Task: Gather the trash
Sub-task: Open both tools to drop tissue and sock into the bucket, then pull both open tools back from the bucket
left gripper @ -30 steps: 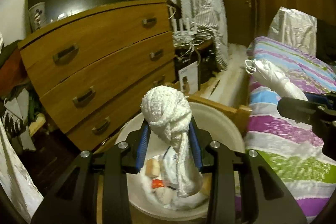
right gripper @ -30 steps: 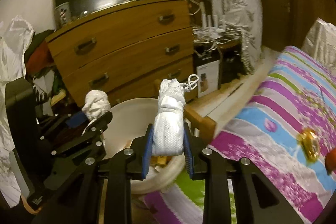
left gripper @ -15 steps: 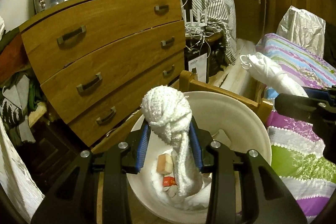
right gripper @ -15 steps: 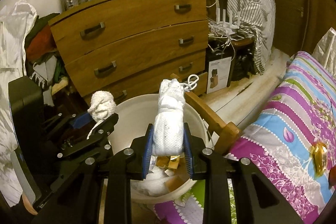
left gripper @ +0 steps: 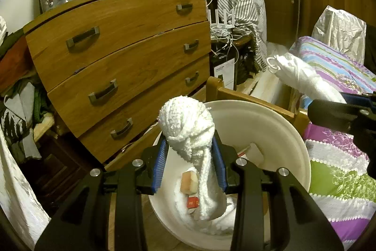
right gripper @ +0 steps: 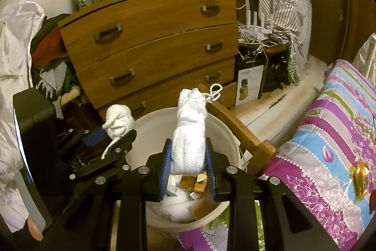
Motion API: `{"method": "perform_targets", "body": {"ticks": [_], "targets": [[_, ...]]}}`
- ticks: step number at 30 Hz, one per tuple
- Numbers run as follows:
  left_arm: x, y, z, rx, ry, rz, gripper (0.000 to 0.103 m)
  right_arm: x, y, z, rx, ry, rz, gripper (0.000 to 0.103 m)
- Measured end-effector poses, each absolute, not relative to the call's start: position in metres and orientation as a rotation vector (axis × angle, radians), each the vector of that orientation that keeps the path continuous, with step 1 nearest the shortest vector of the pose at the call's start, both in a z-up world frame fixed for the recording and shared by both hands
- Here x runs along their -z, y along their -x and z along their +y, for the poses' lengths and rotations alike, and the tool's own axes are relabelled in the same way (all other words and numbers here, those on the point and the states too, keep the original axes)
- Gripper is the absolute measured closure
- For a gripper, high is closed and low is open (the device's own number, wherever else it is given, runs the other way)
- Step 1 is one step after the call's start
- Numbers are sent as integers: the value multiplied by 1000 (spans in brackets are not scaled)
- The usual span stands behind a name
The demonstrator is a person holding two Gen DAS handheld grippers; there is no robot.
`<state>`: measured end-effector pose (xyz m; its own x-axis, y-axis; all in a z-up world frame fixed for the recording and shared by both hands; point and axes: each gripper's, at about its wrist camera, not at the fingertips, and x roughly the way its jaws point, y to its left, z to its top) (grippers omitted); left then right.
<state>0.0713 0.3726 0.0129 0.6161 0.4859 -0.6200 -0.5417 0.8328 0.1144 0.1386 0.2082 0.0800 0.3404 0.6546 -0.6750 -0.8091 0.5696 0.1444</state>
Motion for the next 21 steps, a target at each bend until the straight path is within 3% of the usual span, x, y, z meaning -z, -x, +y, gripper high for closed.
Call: {"method": "perform_targets", "body": {"ticks": [7, 8, 9, 11, 12, 21], "targets": [[-15, -69, 377, -595, 97, 684, 67, -85, -137, 210, -985, 230, 749, 75], [-15, -70, 378, -592, 95, 685, 67, -84, -138, 211, -991, 231, 752, 70], [-14, -71, 379, -587, 93, 692, 63, -83, -139, 212, -992, 235, 760, 61], [-10, -74, 381, -592, 97, 716, 42, -81, -139, 212, -977, 232, 756, 51], [-9, -74, 382, -589, 99, 719, 37, -81, -140, 211, -973, 231, 752, 51], [-6, -72, 379, -596, 90, 721, 37, -78, -143, 203, -953, 222, 744, 51]]}}
